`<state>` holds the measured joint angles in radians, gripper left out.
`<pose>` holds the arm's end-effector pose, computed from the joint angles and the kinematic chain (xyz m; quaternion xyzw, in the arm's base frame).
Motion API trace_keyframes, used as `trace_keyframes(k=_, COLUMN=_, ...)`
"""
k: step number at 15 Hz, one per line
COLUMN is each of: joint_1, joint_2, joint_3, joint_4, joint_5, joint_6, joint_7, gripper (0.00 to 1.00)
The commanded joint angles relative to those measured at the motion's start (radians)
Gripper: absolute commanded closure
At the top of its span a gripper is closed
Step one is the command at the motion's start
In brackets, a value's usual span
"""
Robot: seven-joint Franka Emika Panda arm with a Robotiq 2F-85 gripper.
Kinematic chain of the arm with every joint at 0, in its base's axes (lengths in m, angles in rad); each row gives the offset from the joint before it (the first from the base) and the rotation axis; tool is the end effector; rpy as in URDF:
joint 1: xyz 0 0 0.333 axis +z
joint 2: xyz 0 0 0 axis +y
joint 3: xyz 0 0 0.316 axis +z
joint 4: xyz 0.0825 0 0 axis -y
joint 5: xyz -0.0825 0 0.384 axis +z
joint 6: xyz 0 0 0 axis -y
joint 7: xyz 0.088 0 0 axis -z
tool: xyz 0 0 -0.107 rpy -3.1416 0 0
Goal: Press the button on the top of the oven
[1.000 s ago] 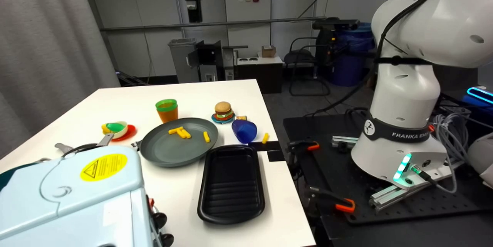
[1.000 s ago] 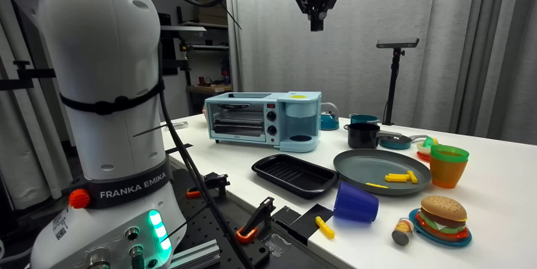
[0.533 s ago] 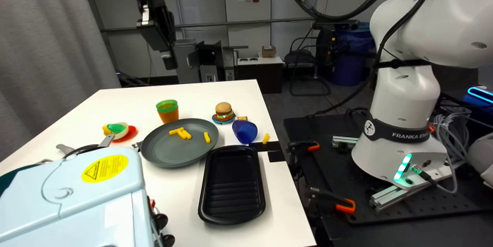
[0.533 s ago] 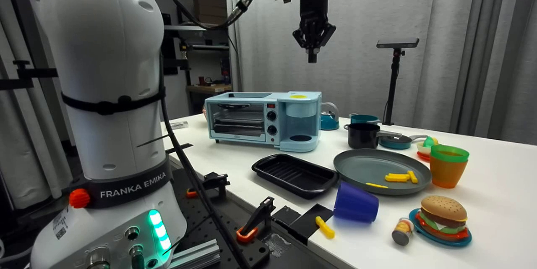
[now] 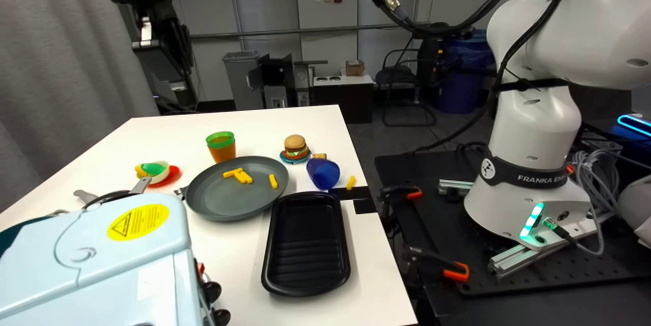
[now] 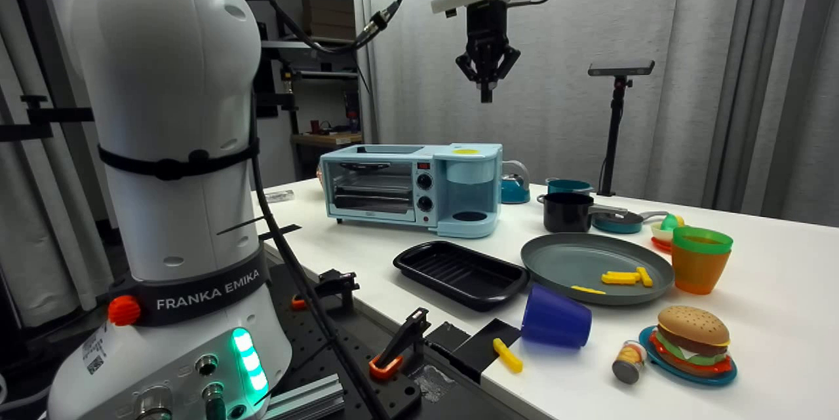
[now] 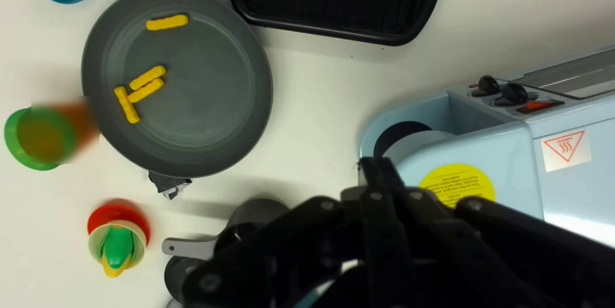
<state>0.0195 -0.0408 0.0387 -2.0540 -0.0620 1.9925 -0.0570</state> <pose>0.5370 0.0276 0.4536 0.9970 0.0705 -0.0104 0.0289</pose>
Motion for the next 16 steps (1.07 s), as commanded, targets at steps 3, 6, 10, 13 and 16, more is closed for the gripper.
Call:
trace_keyframes(k=3, joint_1=0.032, joint_2=0.058, joint_3=0.023, joint_4=0.036, joint_5=0.043, joint_6=0.07, joint_7=-0.063, gripper=1.0)
trace_keyframes(k=6, joint_1=0.047, joint_2=0.093, joint_3=0.04, joint_4=0.049, joint_5=0.052, joint_6=0.089, joint_7=-0.089, gripper=1.0)
trace_keyframes(k=10, joint_1=0.063, joint_2=0.151, joint_3=0.06, joint_4=0.084, joint_5=0.045, joint_6=0.081, joint_7=-0.125, gripper=1.0)
trace_keyframes(k=13, joint_1=0.07, joint_2=0.198, joint_3=0.074, joint_4=0.122, joint_5=0.039, joint_6=0.071, joint_7=-0.154, gripper=1.0)
trace_keyframes(k=16, joint_1=0.077, joint_2=0.241, joint_3=0.085, joint_4=0.159, joint_5=0.032, joint_6=0.064, joint_7=-0.18, gripper=1.0)
